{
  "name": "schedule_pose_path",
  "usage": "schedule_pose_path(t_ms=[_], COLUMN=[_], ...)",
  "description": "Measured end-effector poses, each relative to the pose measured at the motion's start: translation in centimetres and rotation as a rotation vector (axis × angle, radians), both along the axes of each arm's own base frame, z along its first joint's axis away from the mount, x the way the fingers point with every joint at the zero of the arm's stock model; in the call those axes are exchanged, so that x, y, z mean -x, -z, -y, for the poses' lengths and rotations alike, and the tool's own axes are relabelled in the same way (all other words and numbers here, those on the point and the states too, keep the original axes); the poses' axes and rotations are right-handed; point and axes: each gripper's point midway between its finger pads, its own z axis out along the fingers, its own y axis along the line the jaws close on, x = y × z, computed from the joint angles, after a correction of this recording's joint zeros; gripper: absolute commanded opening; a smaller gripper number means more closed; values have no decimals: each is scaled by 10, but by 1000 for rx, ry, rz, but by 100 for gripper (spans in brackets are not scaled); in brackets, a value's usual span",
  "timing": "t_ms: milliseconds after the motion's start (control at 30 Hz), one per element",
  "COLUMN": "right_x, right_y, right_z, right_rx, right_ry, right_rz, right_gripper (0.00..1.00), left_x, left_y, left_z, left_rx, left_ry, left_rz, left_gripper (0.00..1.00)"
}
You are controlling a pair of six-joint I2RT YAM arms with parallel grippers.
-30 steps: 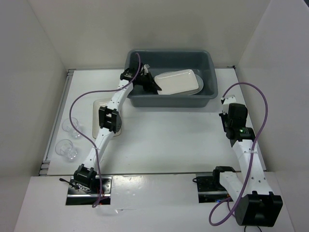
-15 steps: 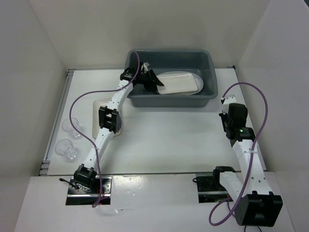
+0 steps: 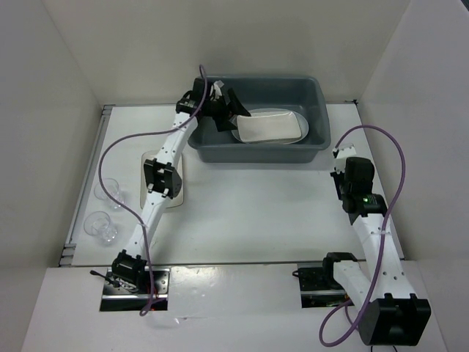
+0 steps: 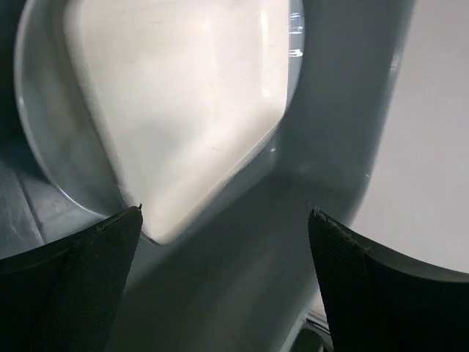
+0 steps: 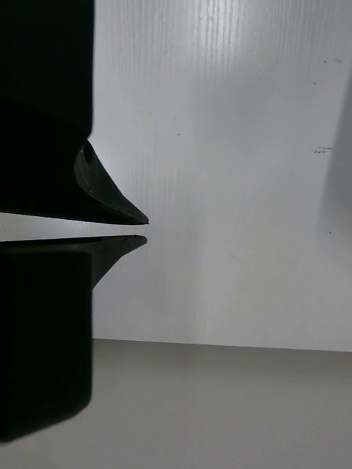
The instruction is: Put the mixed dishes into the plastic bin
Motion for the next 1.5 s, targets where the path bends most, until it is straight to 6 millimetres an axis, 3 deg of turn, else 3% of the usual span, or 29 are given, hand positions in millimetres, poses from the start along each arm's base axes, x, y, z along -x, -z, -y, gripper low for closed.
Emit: schedule_pose_path(t_ms=[133, 233, 367, 533, 600, 700, 767, 833, 900, 1000, 1067, 1100, 1200, 1267, 1333, 1400, 1500], right_x=[-1, -2, -2, -2, -1, -1, -1, -1, -1, -2, -2, -2, -2, -2, -2, -2, -2], right_y=[-1, 0, -2, -2, -3, -4, -5, -5, -5, -2, 0, 1, 1, 0, 0, 0, 0], right_z=[-5, -7, -8, -8, -9, -9, -9, -9, -10, -17, -22, -24, -25, -25, -26, -27, -27], right_rx=[2, -1, -4, -6, -6, -4, -4, -4, -4, -5, -5, -5, -5, -5, -5, -4, -4], right_ry=[-20, -31, -36, -37, -39, -40, -41, -41, -45, -74, -92, -99, -104, -105, -108, -114, -114], right_rz=[2, 2, 7, 11, 13, 20, 21, 22, 21, 14, 10, 8, 9, 10, 10, 10, 9], right_gripper=[19, 20, 23, 43, 48, 49, 49, 49, 51, 52, 52, 52, 52, 52, 52, 52, 53], left_x=[2, 4, 8, 16, 21, 36, 47, 61, 73, 93, 105, 113, 144, 180, 218, 244, 242], left_y=[-30, -40, -32, -15, -25, -73, -121, -177, -220, -252, -236, -219, -127, -60, -10, 14, 18], left_z=[-13, -25, -36, -47, -59, -89, -116, -155, -187, -225, -236, -242, -254, -265, -278, -291, -294], left_rx=[-52, -124, -215, -388, -497, -618, -646, -657, -662, -685, -730, -756, -857, -916, -947, -961, -930], left_ry=[-21, -65, -101, -138, -180, -274, -344, -460, -569, -688, -698, -696, -637, -588, -555, -552, -579], left_rz=[62, 81, 61, 65, 95, 152, 207, 271, 327, 343, 273, 216, 7, -148, -281, -374, -352], left_gripper=[100, 100, 100, 100, 100, 100, 100, 100, 100, 100, 100, 100, 100, 100, 100, 100, 100])
